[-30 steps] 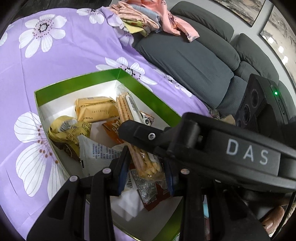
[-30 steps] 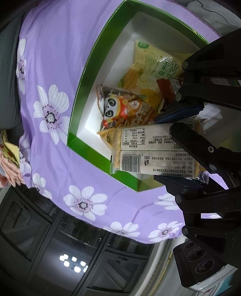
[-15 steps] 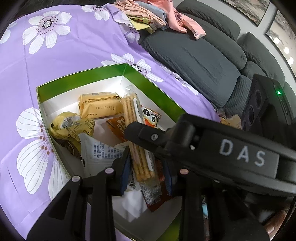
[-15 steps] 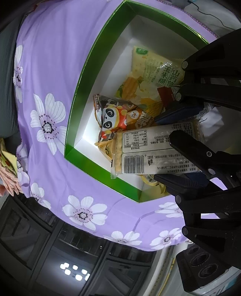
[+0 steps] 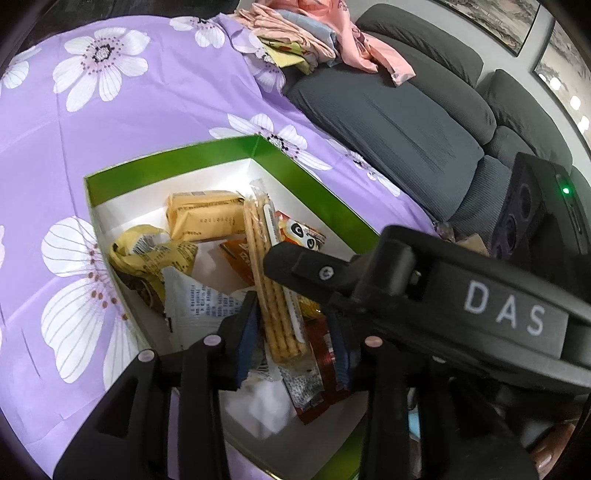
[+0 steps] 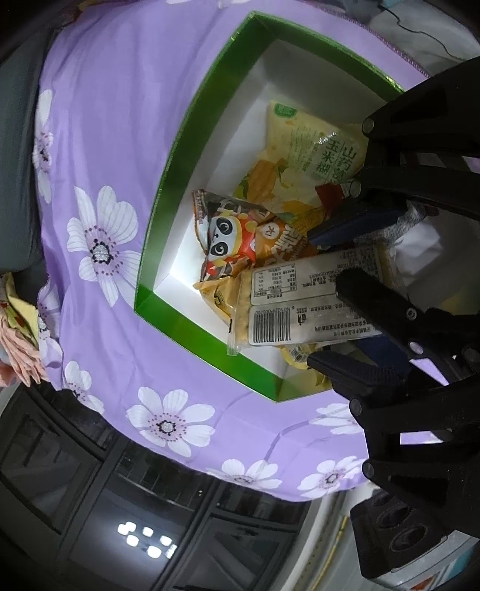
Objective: Organize snacks
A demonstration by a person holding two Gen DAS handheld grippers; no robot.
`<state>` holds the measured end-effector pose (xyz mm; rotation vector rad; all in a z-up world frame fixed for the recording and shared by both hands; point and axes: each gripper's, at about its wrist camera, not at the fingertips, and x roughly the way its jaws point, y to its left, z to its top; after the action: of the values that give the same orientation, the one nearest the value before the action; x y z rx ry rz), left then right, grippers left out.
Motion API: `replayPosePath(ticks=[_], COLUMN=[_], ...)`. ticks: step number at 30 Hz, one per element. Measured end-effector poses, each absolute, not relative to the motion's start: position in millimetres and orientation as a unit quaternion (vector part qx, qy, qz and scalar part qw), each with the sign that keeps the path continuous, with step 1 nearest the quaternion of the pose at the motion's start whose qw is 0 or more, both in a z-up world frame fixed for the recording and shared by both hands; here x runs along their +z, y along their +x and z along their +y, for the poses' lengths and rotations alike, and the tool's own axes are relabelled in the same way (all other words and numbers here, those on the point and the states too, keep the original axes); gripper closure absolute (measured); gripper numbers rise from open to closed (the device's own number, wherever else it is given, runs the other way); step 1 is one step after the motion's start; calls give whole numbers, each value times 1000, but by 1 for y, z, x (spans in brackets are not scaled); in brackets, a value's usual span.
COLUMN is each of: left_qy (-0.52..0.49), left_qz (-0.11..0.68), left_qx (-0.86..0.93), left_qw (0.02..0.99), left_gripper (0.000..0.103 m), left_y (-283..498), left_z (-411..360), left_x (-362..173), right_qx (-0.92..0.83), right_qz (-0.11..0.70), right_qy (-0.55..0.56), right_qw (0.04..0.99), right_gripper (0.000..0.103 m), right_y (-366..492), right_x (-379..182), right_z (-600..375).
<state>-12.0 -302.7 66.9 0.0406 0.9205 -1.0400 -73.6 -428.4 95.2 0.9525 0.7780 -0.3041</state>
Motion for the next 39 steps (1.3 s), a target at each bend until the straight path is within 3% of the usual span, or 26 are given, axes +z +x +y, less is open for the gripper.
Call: replayPosePath(ticks=[13, 15, 24, 39], left_qy=[37, 36, 23, -9], left_qz=[377, 369, 333, 337], left_qx=[-449, -444, -406, -363], left_qw=[809, 816, 851, 868], left_gripper=[38, 28, 1, 1], left_y=[-19, -19, -22, -29], left_z=[-287, -283, -250, -185], left_x=[87, 90, 110, 106], right_qx=[-159, -167, -199, -241], right_qz=[334, 332, 324, 343], right_qy=[429, 422, 381, 236], right_qw=[824, 827, 843, 877], right_gripper=[28, 26, 19, 16], right_y=[-87, -90, -94, -84], right_x=[114, 118, 138, 172], right_z=[-430, -429, -415, -366])
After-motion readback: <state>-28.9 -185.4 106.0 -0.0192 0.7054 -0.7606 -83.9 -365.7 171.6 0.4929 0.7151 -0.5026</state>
